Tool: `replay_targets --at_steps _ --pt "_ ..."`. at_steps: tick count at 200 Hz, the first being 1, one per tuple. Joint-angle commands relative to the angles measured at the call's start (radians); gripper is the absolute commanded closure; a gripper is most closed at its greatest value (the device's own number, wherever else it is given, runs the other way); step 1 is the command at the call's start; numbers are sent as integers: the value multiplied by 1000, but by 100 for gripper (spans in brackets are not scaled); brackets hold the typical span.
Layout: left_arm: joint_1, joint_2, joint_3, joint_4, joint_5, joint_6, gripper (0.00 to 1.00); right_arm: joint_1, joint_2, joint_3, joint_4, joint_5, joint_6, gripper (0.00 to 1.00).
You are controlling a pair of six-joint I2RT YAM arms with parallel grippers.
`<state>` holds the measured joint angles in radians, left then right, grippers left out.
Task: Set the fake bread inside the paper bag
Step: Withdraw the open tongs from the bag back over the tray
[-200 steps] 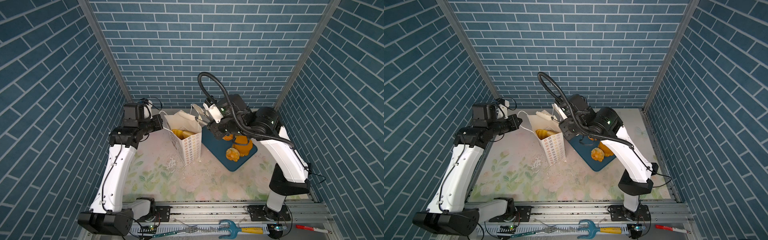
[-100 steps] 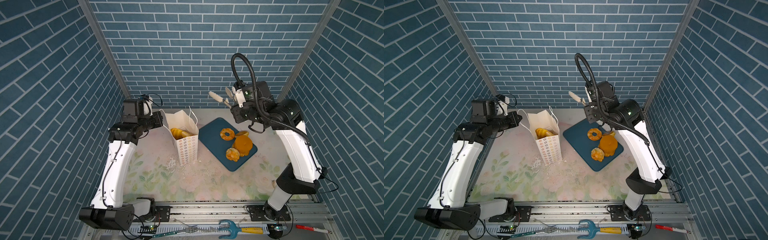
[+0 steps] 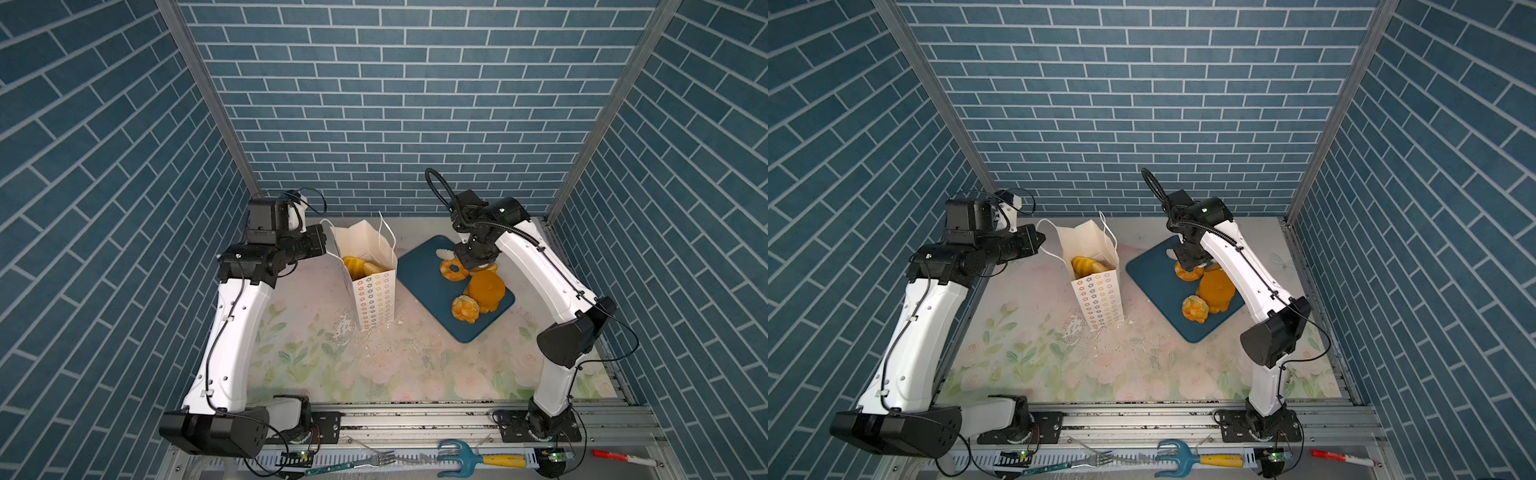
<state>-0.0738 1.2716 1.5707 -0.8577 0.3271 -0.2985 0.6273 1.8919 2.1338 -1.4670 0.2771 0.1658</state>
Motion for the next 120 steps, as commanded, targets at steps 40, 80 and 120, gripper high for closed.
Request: replay_targets --at_steps 40,80,120 --pt "6 -24 -3 -24 0 11 100 -65 92 -43 64 -67 -34 59" --pt "6 -26 -8 -29 -10 10 100 -86 136 -59 114 -114 -54 60" --pt "6 -25 -7 -32 -18 4 100 -89 168 -73 125 -139 -63 62"
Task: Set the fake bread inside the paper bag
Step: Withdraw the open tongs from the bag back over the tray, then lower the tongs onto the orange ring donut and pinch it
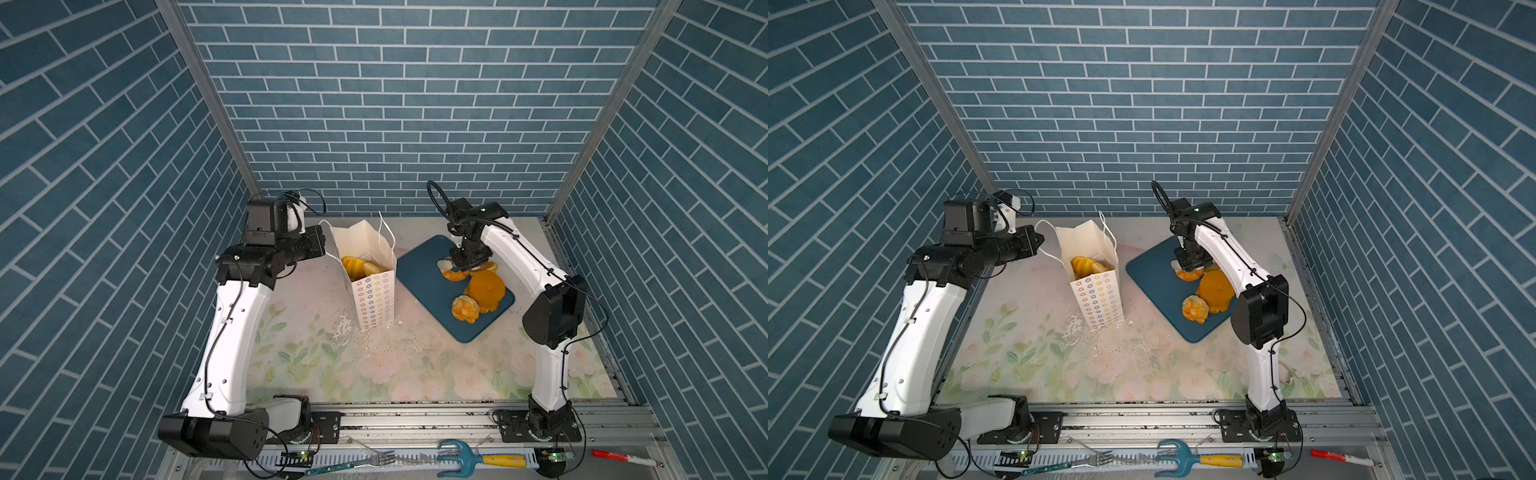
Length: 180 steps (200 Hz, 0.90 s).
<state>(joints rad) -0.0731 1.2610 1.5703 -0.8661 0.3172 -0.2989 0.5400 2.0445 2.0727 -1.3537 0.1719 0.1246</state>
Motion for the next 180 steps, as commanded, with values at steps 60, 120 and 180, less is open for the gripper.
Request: replay_targets --at_steps 60,120,180 --pt "6 -15 -10 -19 -12 -2 100 -2 23 -77 39 -81 -19 62" --pt "6 -21 -30 2 -9 -13 100 1 -25 -152 118 -116 -23 67" --pt "6 -27 -47 10 -7 -15 100 30 -86 -152 149 -103 -31 73"
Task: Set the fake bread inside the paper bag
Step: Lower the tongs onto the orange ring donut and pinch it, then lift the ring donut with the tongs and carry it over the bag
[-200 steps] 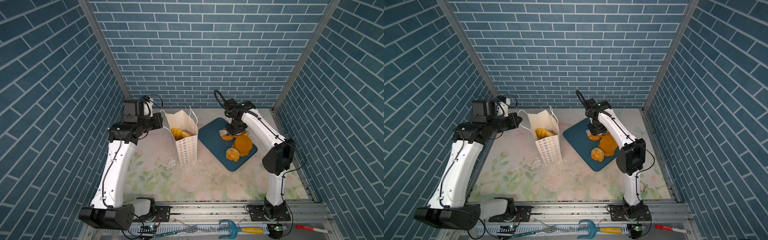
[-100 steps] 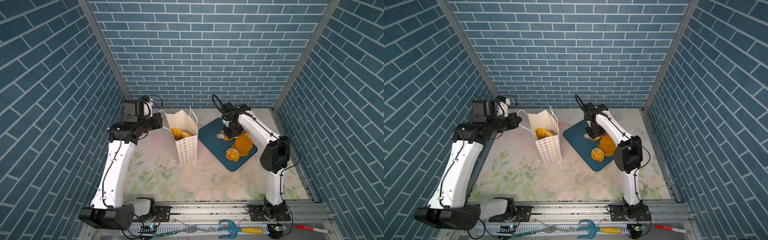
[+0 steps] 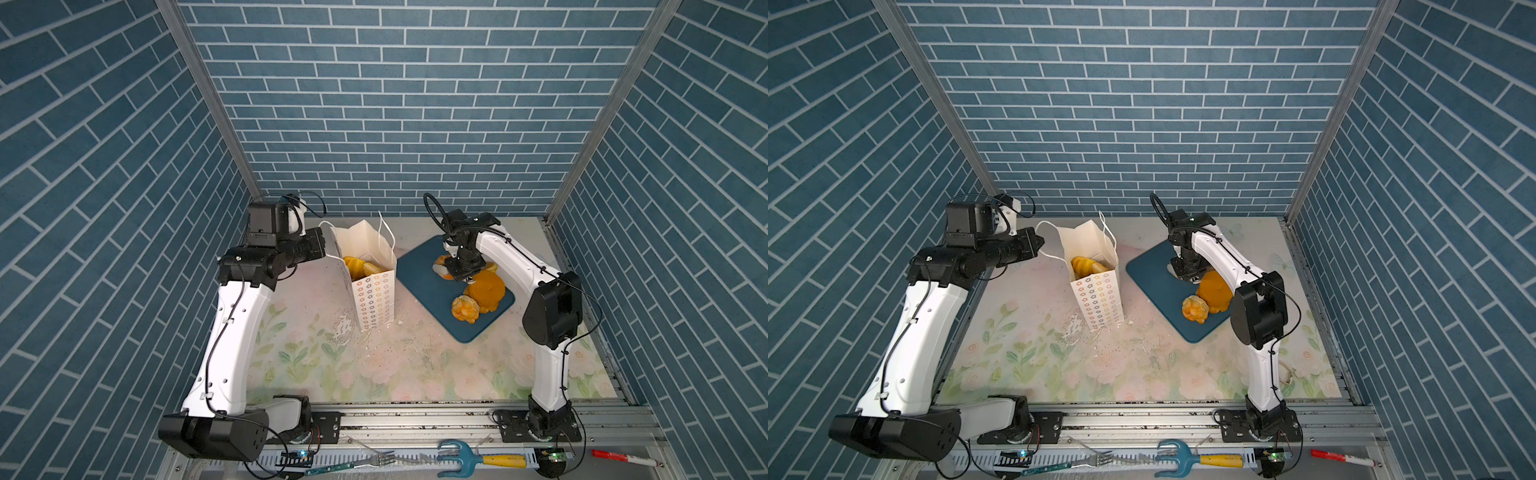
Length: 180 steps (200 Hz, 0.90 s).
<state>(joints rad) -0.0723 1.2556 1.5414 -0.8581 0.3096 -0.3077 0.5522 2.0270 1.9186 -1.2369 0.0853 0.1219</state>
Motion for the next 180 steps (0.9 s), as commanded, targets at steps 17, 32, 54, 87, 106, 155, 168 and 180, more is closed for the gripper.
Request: replay_targets --at_steps 17,32,54,87,106,155,168,180 --pt "5 -30 -26 4 0 -7 100 24 -90 16 33 -1 -21 75" --pt "6 -38 -33 5 0 -6 100 29 -117 24 37 8 -13 75" --pt "5 -47 -49 11 2 -10 100 31 -165 24 49 10 8 76" --pt "5 -58 -67 22 7 -17 100 36 -249 31 64 -7 35 76" --pt "5 -61 -69 25 9 -19 100 41 -293 44 65 2 48 76" --pt "5 -68 -76 30 17 -21 100 61 -406 109 92 -5 62 76" --pt "5 -71 -79 30 14 -21 100 71 -424 143 97 -10 59 76" --pt "6 -73 -81 30 11 -21 100 86 -430 189 97 -12 47 76"
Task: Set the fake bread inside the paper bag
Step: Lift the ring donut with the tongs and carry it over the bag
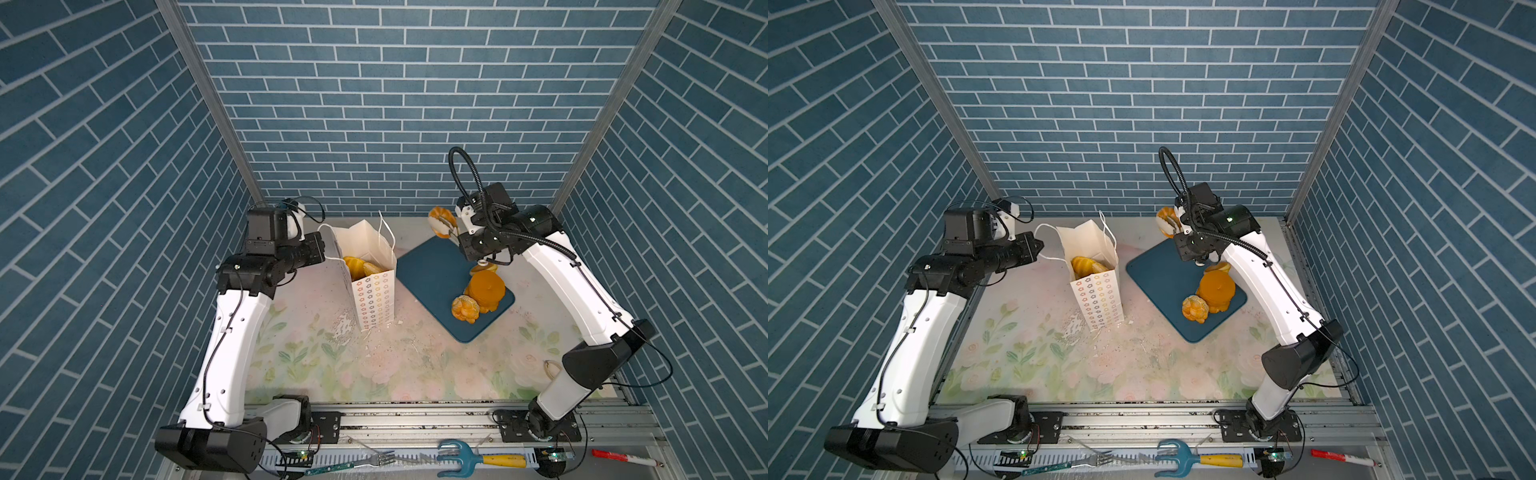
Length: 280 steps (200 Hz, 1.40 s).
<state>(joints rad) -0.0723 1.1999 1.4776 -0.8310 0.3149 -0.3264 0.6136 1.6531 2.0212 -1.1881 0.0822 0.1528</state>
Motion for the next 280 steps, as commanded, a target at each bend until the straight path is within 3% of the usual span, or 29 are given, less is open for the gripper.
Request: replay_targets --at_steps 1,44,76,138,193,280 --pt "5 -19 -18 3 6 -3 100 26 -56 91 48 -9 15 76" --pt "5 -22 -27 12 5 -8 100 127 -15 323 47 2 -71 76" --pt "5 -26 -32 15 6 -13 100 196 17 433 92 -55 -111 76" --pt "5 -27 -25 12 3 -15 100 290 90 472 93 -203 -121 76" --pt "5 -30 -33 14 2 -18 100 347 165 464 10 -238 -118 76" --pt "5 -38 -43 9 2 -17 100 356 247 372 -26 -139 -82 76"
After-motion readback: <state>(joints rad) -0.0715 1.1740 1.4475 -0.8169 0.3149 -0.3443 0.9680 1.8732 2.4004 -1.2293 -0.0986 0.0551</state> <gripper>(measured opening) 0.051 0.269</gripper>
